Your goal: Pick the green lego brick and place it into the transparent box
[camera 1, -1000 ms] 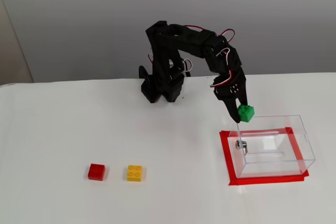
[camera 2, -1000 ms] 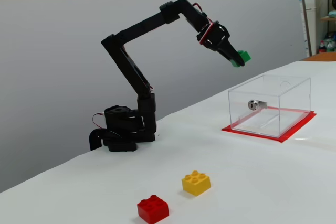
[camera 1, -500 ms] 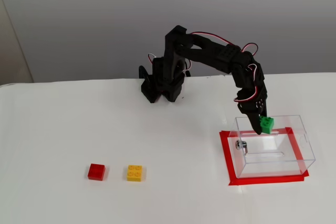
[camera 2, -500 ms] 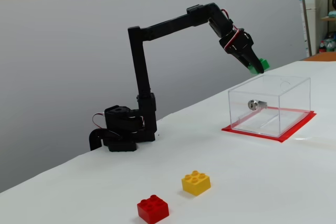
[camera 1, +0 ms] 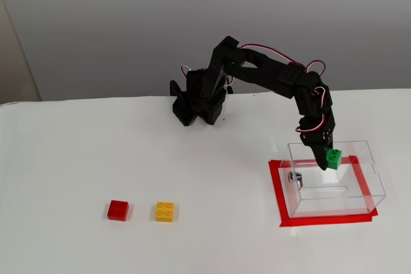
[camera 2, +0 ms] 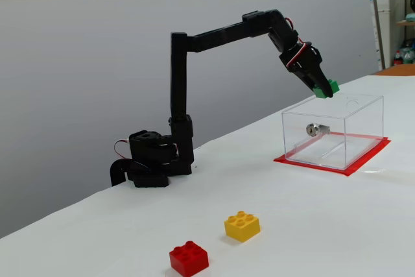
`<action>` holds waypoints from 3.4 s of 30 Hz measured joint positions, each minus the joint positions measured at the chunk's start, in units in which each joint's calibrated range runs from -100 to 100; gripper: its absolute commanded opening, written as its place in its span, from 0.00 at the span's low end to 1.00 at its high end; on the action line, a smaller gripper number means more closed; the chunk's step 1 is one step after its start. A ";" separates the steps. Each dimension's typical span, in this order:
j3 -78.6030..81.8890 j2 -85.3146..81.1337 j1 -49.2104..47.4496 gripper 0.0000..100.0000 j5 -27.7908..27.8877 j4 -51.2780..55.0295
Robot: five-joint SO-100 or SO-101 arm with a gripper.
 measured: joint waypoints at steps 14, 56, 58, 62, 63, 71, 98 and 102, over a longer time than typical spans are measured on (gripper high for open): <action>0.00 0.00 0.00 0.29 0.00 -0.34; 0.00 -18.94 0.32 0.01 -6.55 4.71; 0.09 -21.90 1.28 0.01 -6.55 5.57; 4.50 -29.01 5.56 0.01 -6.60 5.74; 6.09 -31.29 7.16 0.01 -6.60 5.74; 24.71 -51.92 28.85 0.01 -6.69 5.74; 77.67 -105.20 62.71 0.01 -6.74 5.74; 86.32 -106.64 62.29 0.01 -6.74 4.28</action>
